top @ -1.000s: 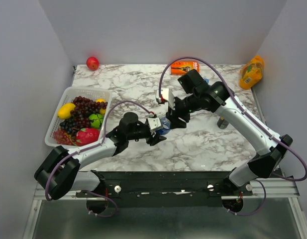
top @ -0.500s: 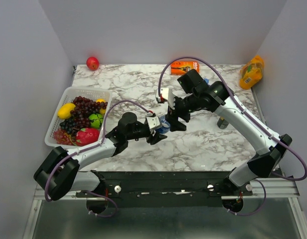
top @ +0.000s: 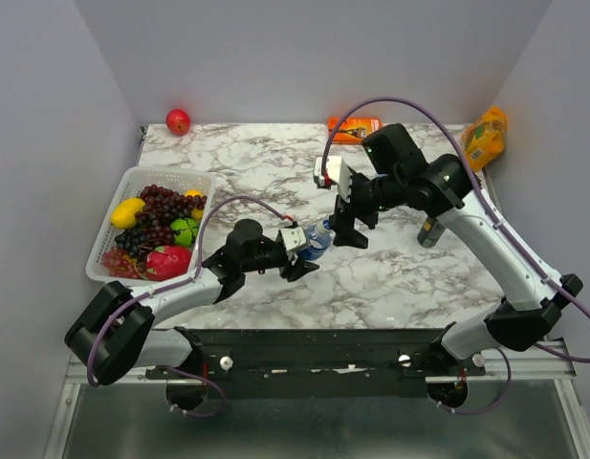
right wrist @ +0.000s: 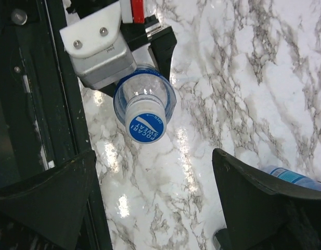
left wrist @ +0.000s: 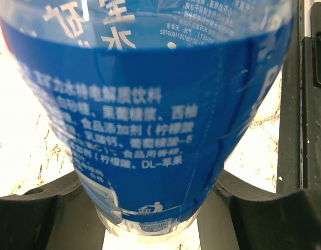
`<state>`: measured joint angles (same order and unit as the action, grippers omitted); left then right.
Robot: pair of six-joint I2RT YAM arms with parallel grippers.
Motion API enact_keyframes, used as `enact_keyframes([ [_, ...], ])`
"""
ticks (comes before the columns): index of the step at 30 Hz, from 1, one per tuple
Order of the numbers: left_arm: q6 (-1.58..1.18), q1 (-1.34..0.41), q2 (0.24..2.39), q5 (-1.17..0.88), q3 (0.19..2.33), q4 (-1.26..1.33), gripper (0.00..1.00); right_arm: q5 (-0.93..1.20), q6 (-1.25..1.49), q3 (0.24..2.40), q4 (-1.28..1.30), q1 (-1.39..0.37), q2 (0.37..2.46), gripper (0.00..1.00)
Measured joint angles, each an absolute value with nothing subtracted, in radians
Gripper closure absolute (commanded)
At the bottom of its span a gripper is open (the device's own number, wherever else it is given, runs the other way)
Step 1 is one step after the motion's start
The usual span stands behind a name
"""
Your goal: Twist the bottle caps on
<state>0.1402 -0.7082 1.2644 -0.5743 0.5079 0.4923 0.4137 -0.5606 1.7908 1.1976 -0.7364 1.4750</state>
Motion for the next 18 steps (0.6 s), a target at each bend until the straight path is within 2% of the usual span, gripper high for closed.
enact_keyframes([
  [2,0.14,-0.708,1.264,-0.574,0.508,0.493,1.0,0.416,-0.55,1.82,1.196,-0.731,1.475,0.09],
  [3,0.14,-0.708,1.264,-0.574,0.508,0.493,1.0,0.417,-0.545,1.836,1.196,-0.729,1.475,0.18],
  [5,0.141,-0.708,1.264,-0.574,0.508,0.493,1.0,0.424,-0.539,1.859,1.19,-0.725,1.476,0.29],
  [6,0.141,-0.708,1.264,-0.574,0.508,0.493,1.0,0.432,-0.534,1.874,1.191,-0.725,1.479,0.41],
  [8,0.142,-0.708,1.264,-0.574,0.508,0.493,1.0,0.45,-0.533,1.909,1.19,-0.724,1.491,0.5],
  [9,0.142,-0.708,1.264,-0.574,0.508,0.493,1.0,0.461,-0.531,1.925,1.19,-0.724,1.499,0.52],
  [18,0.149,-0.708,1.265,-0.574,0.508,0.493,1.0,0.517,-0.543,1.96,1.199,-0.724,1.573,0.53],
])
